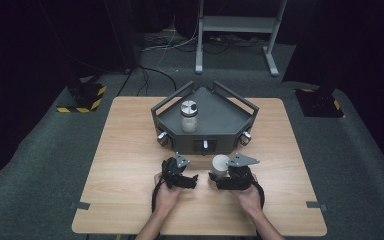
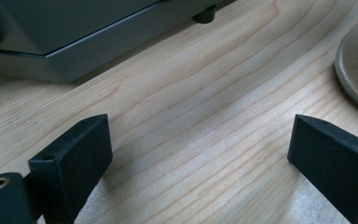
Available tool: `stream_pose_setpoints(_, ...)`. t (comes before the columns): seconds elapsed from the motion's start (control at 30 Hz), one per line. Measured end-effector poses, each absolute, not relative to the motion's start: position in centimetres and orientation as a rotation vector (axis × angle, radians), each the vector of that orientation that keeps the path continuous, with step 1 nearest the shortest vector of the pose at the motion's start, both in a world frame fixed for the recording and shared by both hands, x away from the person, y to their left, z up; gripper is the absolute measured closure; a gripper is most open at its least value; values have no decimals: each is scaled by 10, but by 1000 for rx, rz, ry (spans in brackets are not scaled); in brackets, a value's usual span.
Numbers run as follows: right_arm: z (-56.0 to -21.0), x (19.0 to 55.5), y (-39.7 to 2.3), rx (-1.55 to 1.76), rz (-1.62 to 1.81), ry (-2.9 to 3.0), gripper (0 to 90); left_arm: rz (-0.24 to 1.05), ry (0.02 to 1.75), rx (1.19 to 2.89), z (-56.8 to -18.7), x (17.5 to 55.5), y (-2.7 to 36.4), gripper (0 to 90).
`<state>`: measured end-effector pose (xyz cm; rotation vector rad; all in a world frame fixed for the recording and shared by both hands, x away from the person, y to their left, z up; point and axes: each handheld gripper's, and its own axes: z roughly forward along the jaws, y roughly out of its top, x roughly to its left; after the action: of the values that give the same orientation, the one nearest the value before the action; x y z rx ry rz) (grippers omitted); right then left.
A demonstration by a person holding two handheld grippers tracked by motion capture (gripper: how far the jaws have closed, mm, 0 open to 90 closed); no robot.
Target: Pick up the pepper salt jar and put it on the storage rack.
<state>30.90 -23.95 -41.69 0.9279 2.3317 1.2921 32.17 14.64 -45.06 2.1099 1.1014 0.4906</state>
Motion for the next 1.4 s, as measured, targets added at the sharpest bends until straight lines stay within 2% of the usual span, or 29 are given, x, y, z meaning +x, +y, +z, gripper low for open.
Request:
stream_pose_setpoints(0.3, -417, 307, -241, 905, 1305, 2322, 326, 491, 1101, 2110, -451, 322, 146, 62)
stream_pose_setpoints(0.83, -414, 308, -240, 880, 1290, 2328, 339, 490, 1102, 2109, -451, 322, 146, 63)
stream_pose_setpoints(1.4, -390, 315, -247, 846, 1291, 2355, 339, 490, 1102, 2109, -451, 322, 147, 64)
